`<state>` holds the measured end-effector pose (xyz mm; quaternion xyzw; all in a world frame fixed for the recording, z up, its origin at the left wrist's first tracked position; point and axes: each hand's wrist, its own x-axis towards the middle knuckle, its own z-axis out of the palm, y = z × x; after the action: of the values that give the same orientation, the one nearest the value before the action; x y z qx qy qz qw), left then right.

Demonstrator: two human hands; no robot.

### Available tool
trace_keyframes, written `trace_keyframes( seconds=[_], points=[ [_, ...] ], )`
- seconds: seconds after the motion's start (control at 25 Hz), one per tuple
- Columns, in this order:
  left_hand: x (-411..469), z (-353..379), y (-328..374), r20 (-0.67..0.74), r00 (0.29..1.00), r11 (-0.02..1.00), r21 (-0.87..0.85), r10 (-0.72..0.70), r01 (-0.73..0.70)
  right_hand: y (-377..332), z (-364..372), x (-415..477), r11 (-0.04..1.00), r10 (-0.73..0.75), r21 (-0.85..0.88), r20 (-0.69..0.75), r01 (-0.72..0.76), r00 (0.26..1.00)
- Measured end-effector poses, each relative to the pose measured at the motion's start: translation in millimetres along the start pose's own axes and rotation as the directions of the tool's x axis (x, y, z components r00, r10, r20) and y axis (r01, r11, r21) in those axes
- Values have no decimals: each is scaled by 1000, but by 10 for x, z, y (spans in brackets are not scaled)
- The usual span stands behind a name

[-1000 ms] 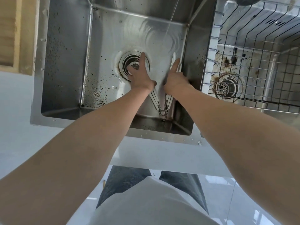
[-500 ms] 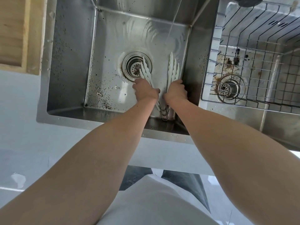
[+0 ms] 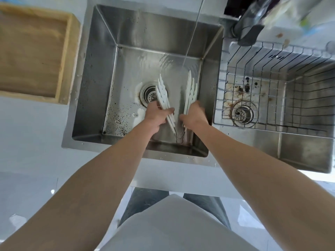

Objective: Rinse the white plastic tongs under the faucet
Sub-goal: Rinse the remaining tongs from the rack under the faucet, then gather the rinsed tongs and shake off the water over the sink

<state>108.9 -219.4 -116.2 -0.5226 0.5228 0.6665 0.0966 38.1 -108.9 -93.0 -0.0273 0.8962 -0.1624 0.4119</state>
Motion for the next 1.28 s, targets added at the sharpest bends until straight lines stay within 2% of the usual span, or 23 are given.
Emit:
trace_keyframes(
  seconds=[0.24, 0.36, 0.48, 0.64, 0.8, 1.08, 1.28],
  points=[
    [-435, -138, 613, 158, 982, 984, -160, 107, -81, -237, -560, -353, 985, -58, 158, -100, 73, 993],
    [-627, -111, 939, 206, 965, 980, -144, 165, -137, -286, -865, -489, 963, -75, 247, -142, 108, 987],
    [-837, -14, 1265, 232, 943, 969, -115, 239, -217, -265, -1154, -590, 889, -91, 433, -152, 149, 984],
    [-1086, 79, 1596, 238, 924, 954, -108, 299, -280, -233, -1515, -677, 750, -204, 614, -140, 247, 969],
    [-1271, 91, 1778, 241, 917, 946, -150, 316, -287, -275, -1737, -784, 648, -286, 700, -141, 300, 948],
    [-1336, 84, 2060, 296, 899, 944, -167, 322, -283, -316, -1985, -836, 506, -356, 818, -92, 275, 930],
    [-1266, 0, 2241, 346, 889, 953, -150, 299, -262, -443, -2017, -911, 508, -338, 797, -166, 328, 926]
  ],
)
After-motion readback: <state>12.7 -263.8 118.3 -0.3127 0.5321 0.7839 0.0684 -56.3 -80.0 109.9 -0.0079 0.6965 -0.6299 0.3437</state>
